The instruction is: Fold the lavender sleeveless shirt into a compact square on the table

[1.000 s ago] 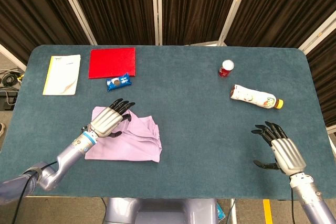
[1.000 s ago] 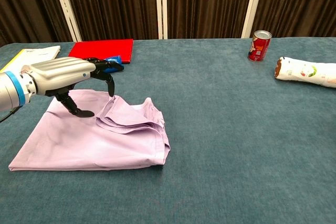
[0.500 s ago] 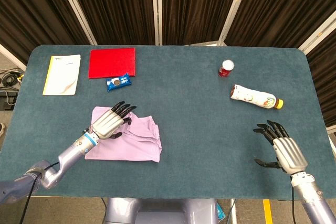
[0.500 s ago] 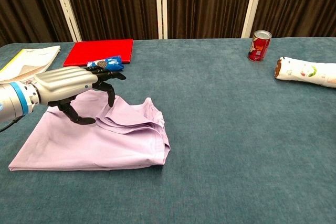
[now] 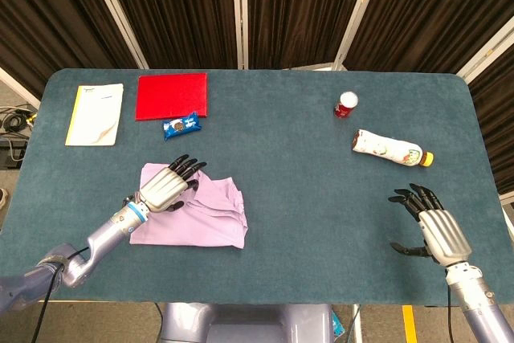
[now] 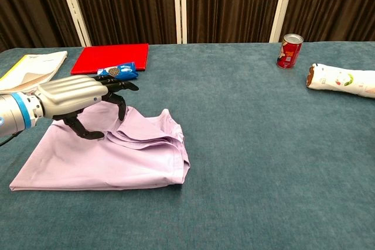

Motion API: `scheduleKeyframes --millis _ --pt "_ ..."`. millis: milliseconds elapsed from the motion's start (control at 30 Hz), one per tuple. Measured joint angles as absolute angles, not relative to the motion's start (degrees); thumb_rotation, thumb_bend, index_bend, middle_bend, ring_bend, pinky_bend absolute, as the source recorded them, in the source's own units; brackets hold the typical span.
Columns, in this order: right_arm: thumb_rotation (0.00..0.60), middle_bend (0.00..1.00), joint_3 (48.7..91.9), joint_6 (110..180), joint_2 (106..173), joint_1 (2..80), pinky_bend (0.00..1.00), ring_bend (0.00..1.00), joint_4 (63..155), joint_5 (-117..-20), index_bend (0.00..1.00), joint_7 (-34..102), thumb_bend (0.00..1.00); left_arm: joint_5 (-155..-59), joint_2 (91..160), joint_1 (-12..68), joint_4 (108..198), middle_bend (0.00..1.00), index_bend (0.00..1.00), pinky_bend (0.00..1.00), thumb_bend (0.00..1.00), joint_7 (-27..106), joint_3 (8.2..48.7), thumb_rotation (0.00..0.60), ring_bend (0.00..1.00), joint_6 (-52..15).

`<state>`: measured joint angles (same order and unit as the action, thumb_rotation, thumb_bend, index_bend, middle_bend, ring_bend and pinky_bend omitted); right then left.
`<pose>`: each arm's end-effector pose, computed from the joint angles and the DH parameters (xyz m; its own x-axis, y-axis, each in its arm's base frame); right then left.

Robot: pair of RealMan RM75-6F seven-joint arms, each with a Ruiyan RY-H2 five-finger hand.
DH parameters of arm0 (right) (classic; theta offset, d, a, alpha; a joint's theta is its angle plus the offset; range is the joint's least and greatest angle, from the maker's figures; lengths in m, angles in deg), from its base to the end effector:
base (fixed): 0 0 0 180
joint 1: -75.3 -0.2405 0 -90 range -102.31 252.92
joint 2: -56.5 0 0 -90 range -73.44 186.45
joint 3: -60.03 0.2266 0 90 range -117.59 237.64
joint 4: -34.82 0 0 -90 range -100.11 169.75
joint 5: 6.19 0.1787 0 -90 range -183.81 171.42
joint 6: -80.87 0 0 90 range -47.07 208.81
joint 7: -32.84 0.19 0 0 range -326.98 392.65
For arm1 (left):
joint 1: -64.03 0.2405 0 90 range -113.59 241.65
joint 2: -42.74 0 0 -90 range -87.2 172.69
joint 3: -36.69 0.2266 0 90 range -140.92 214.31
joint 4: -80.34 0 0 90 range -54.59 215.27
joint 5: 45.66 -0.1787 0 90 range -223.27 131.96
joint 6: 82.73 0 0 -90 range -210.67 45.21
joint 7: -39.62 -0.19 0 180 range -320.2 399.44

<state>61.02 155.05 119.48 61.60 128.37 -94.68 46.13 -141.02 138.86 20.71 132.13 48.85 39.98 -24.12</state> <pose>-0.2440 -0.2516 0.1368 0.2108 -0.1990 0.9571 -0.9715 -0.1510 0.1826 -0.1596 0.3541 -0.0358 0.6489 0.1687 0.7419 0.6373 -0.6532 -0.4089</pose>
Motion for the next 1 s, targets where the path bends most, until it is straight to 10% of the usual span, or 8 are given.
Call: scheduleKeyframes --millis 1000 --pt "0.6 0.17 61.01 156.21 119.13 61.86 0.0 0.0 128.39 -95.76 0.28 47.32 0.01 -139.34 142.56 20.54 129.81 0.0 0.64 0.0 0.52 48.23 39.18 0.6 0.0 -24.15"
